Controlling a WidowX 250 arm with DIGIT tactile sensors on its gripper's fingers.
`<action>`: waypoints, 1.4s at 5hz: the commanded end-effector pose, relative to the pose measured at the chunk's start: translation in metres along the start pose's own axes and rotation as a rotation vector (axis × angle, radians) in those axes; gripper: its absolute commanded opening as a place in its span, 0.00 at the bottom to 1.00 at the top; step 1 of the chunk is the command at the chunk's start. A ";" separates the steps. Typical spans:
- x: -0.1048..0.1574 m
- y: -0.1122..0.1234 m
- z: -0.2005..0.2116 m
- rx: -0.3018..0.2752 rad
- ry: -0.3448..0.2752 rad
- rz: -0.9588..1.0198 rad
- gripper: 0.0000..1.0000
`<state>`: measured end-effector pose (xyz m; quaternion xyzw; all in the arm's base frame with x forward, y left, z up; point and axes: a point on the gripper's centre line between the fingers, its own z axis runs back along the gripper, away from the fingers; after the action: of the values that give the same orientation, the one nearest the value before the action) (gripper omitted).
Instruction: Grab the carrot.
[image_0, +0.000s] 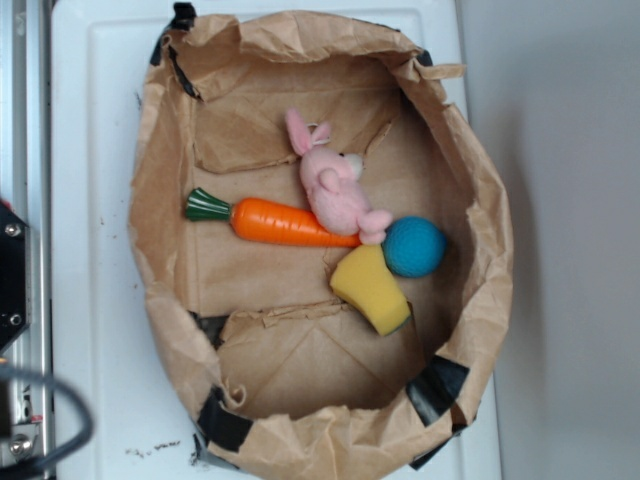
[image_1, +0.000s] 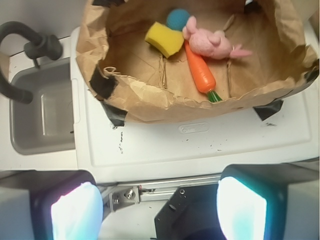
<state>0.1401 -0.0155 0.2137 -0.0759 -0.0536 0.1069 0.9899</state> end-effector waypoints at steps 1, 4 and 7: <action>0.040 0.010 -0.048 0.081 -0.040 0.086 1.00; 0.091 -0.010 -0.038 0.051 0.036 0.133 1.00; 0.099 0.006 -0.069 0.026 0.089 0.131 1.00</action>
<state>0.2426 -0.0046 0.1440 -0.0672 0.0162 0.1674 0.9835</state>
